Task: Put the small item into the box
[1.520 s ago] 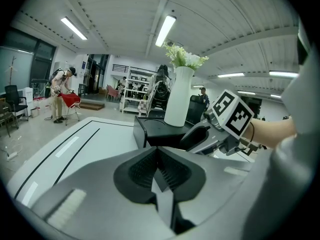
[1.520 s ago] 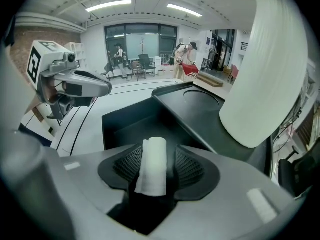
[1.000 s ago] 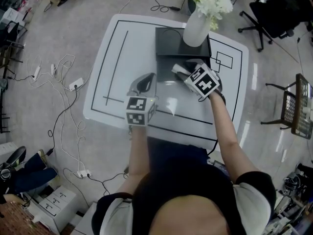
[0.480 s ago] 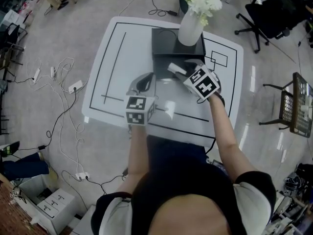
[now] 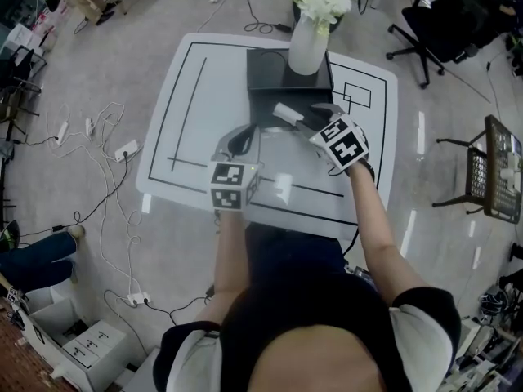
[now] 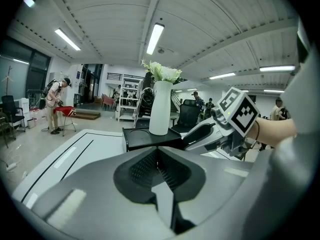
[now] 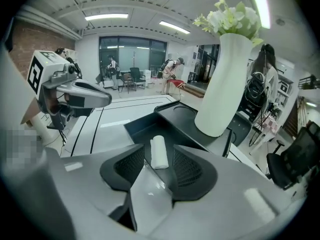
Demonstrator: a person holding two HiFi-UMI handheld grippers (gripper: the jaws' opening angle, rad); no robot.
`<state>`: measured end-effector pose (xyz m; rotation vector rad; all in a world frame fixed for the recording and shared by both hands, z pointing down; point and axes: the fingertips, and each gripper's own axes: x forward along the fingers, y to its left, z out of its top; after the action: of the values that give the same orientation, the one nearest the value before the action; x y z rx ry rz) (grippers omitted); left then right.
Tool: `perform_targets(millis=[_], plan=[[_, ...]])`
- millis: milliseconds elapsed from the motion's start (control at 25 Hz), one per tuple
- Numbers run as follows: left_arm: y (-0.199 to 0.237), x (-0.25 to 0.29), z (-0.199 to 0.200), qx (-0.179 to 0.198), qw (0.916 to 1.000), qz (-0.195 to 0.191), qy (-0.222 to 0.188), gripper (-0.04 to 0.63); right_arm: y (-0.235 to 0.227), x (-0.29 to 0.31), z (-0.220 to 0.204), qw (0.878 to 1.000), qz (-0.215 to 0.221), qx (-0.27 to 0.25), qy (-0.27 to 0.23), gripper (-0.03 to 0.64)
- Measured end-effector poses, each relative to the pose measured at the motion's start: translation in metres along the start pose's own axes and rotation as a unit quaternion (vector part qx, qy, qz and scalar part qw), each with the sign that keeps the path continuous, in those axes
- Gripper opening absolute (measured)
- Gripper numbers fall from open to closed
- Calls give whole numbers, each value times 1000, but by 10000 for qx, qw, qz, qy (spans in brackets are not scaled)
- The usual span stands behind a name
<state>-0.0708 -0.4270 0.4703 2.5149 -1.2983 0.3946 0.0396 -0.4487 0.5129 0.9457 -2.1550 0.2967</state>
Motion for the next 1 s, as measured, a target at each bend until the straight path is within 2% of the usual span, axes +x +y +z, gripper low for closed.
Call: perform_targets(millis=[520, 800, 1000], plan=[[-28, -20, 6, 189, 9996, -140, -170, 8, 2, -50, -11, 9922, -491, 884, -732, 108], [-37, -28, 14, 257, 9991, -212, -270, 8, -5, -85, -12, 9738, -948, 1602, -1303, 6], [-36, -30, 20, 286, 9988, -158, -369, 8, -9, -110, -8, 9595, -1131, 1952, -1686, 2]])
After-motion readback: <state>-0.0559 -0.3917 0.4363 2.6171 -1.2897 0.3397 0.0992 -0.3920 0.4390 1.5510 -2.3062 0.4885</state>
